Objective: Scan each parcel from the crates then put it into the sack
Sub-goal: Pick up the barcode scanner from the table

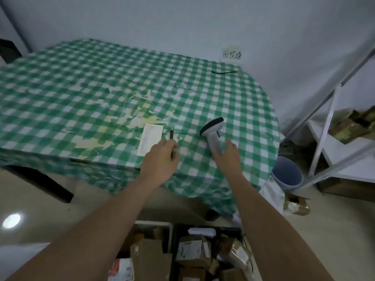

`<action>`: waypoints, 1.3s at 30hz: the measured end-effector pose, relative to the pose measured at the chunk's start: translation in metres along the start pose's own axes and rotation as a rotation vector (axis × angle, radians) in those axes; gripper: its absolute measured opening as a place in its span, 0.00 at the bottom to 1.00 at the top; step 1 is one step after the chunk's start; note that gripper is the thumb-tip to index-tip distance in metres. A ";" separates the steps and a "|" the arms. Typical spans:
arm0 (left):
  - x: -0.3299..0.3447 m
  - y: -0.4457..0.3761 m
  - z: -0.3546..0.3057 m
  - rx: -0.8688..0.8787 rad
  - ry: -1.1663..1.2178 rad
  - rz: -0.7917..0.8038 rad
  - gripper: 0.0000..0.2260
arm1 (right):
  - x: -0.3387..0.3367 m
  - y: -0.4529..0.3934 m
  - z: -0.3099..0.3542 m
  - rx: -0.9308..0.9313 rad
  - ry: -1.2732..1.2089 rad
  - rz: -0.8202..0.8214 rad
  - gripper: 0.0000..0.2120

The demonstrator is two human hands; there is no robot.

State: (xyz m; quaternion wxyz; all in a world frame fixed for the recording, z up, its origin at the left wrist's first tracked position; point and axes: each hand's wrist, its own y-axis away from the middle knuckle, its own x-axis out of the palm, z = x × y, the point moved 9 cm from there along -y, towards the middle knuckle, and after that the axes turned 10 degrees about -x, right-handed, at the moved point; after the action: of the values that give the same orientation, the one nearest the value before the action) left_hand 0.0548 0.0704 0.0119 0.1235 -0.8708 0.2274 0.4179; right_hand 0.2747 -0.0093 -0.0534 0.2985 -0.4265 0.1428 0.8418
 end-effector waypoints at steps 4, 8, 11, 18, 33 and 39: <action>0.023 -0.009 0.011 -0.026 -0.015 0.004 0.11 | 0.015 -0.031 -0.005 0.015 0.047 0.007 0.34; 0.033 -0.014 0.021 -0.079 -0.052 0.039 0.11 | 0.025 -0.042 0.000 -0.013 0.188 0.060 0.31; 0.030 -0.013 0.020 -0.094 -0.084 0.050 0.10 | 0.029 -0.044 0.000 -0.033 0.234 0.092 0.30; 0.003 -0.001 0.021 -0.097 -0.096 0.050 0.11 | 0.014 -0.027 0.016 -0.058 0.228 0.104 0.28; -0.021 0.131 0.026 -0.131 0.001 0.202 0.12 | -0.056 0.160 0.052 -0.264 0.408 0.253 0.34; -0.042 0.206 0.027 -0.105 0.012 0.290 0.13 | -0.075 0.257 0.067 -0.213 0.526 0.283 0.35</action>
State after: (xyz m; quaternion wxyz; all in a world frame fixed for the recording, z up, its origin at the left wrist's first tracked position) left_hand -0.0894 -0.0843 0.0229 0.0149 -0.8366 0.3294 0.4374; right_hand 0.1063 -0.2059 0.0430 0.0847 -0.6342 0.1841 0.7461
